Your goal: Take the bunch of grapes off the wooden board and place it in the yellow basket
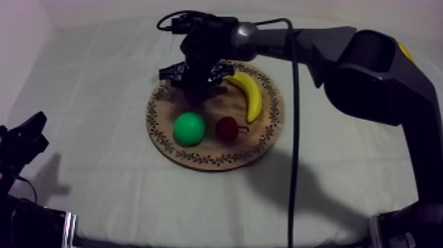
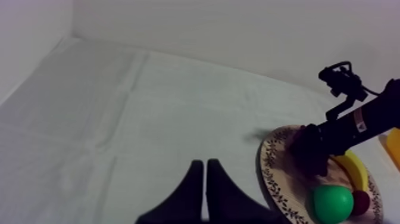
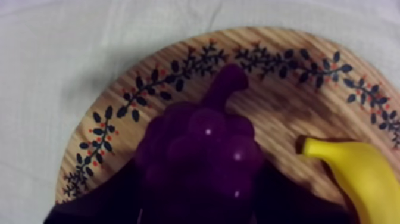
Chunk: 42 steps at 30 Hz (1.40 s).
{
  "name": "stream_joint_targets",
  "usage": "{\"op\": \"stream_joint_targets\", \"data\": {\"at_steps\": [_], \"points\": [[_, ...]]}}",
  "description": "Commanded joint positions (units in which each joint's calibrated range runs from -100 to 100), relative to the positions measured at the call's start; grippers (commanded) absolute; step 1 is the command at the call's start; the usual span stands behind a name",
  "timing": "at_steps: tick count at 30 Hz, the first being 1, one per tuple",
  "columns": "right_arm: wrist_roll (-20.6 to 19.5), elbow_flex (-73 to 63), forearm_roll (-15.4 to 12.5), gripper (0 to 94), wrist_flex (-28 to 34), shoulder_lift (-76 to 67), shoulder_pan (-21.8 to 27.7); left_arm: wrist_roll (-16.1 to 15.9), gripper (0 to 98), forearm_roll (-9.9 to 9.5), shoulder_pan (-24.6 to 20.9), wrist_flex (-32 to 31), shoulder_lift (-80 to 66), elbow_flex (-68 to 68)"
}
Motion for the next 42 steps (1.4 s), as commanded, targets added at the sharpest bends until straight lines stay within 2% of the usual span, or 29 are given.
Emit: {"op": "stream_joint_targets", "data": {"at_steps": [1,11,20,31,42], "points": [[0.0,1.1,0.4,32.2,-0.1,-1.5,0.1,0.0,0.1,0.01,0.0,0.0,0.0,0.0],[2.0,8.7,2.5,32.6,-0.6,-15.4,2.8,0.0,0.1,0.01,0.0,0.0,0.0,0.0],[7.9,17.8,2.4,33.0,-3.8,-31.8,8.2,0.0,0.1,0.01,0.0,0.0,0.0,0.0],[17.6,30.0,1.7,32.7,-13.7,-48.4,18.8,0.0,0.1,0.01,0.0,0.0,0.0,0.0],[25.9,38.8,-0.3,32.4,-24.3,-55.8,31.2,0.0,0.1,0.01,0.0,0.0,0.0,0.0]]}}
